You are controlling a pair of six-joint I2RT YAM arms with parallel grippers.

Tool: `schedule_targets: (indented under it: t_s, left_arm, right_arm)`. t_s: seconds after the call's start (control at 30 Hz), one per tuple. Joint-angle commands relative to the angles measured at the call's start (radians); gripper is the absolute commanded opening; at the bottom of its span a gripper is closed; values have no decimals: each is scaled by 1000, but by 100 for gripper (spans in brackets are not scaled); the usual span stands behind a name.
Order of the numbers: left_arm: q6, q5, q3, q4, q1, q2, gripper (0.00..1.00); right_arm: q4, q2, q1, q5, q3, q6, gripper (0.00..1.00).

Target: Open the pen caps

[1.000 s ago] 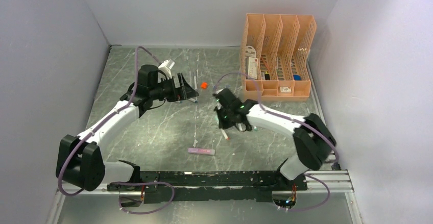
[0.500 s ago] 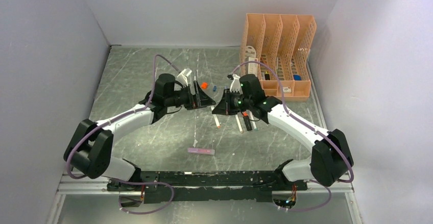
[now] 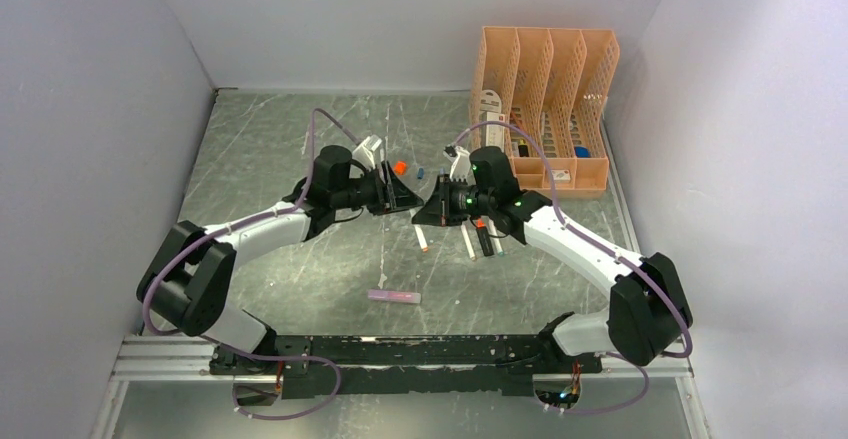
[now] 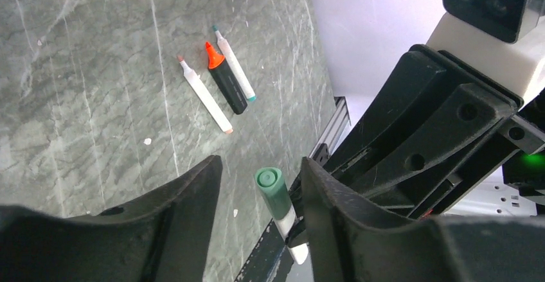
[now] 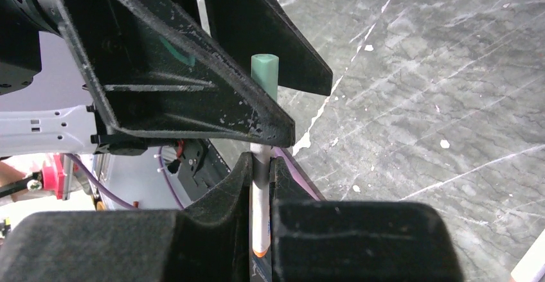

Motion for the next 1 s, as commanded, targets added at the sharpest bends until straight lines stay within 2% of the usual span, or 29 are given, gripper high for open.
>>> schedule_targets:
  t_s: [0.0,0.17,0.37,0.43,0.47,0.5,0.6,0.83,0.9,0.97]
  left_arm:
    - [-10,-1,29,55,-9,10,54]
    - [-15,20,31,65,-10,24,34]
    - [-17,34,30,75,-10,28,26]
    - [-17,36,31,74,-10,28,26]
    - [-18,38,31,74,-10,28,26]
    - [-19,40,32,75,-10,29,25]
    - [-21,45,36,75,-10,30,24]
    - [-19,46,40,74,-12,28,22]
    - [-21,46,41,79,-12,32,22]
    - [-20,42,47,81,-12,39,22]
  right_arm:
    - [19,-19,-5,0,-16,5,0]
    - [18,-13,-6,7,-17,4,0]
    - [17,-8,-7,13,-18,6,0]
    - [14,0,-7,14,-17,4,13]
    - [14,4,-7,14,-17,4,27]
    - [13,11,-7,12,-16,2,35]
    - [20,28,-7,8,-15,2,41]
    - [46,82,-7,0,-4,2,42]
    - [57,93,-5,-8,-4,3,37]
    - [71,98,-3,-20,-9,6,27]
